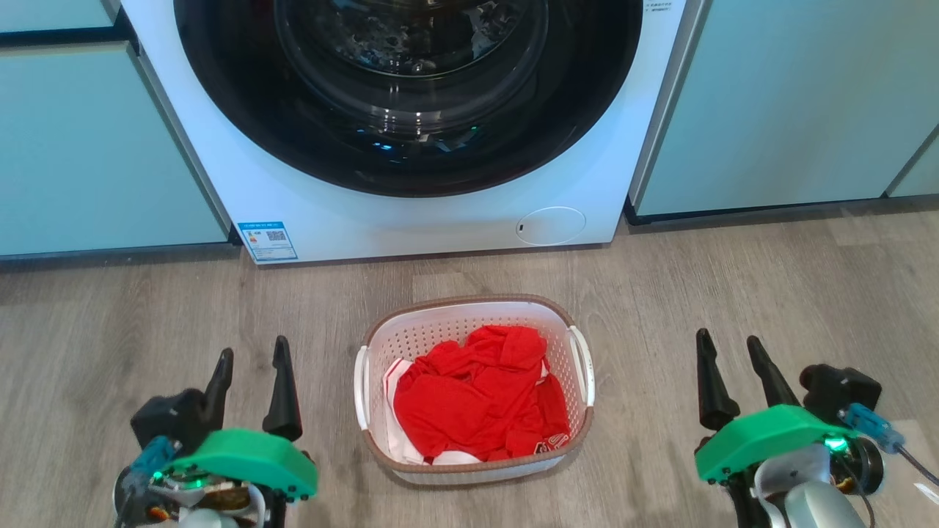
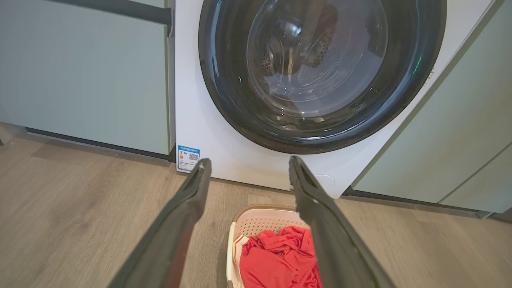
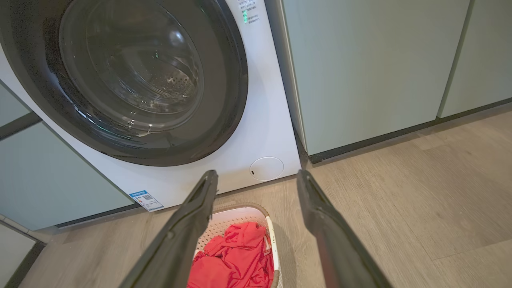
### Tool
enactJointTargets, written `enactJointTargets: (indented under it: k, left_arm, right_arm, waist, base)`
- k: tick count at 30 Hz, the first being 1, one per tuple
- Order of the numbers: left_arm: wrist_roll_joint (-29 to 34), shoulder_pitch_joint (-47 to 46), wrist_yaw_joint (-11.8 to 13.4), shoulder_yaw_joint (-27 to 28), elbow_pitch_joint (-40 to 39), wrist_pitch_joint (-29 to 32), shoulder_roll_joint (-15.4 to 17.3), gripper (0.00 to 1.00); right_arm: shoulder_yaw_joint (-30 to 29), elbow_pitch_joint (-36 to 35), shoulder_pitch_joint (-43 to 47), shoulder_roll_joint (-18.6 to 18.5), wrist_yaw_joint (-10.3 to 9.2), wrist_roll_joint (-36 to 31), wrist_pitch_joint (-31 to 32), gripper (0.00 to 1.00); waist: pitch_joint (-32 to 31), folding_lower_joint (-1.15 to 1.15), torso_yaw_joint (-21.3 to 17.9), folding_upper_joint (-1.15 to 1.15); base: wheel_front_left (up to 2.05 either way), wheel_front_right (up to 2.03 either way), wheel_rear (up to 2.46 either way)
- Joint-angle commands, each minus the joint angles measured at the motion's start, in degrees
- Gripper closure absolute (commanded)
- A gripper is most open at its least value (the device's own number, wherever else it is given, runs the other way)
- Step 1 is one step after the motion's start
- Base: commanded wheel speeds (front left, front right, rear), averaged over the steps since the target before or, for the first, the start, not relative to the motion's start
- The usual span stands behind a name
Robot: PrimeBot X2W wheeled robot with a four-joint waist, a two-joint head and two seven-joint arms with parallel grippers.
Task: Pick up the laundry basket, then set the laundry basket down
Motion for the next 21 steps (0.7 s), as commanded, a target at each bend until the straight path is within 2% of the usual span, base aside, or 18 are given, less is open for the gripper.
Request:
enactJointTargets:
  k: [1,21]
  left_arm:
    - [2.55,-0.98,0.62,0.86,-2.46,-1.13,0.92,0.00]
    - [15.89,-0.04,2.13,-0.91,-3.33,-4.36,0.98,0.00]
  right_arm:
    - [1.56,-2.10,-3.15,-0.65,-0.07,-2.59,-1.05,0.00]
    - [3.67,-3.11,-3.44,-0.76,-0.08,-15.55,-4.25,0.00]
  waist:
    - [0.07,0.00,0.00,0.00]
    - [0.56,0.00,-0.26,0.00]
  base:
    - [0.00,0.00,0.00]
    - [0.00,0.00,0.00]
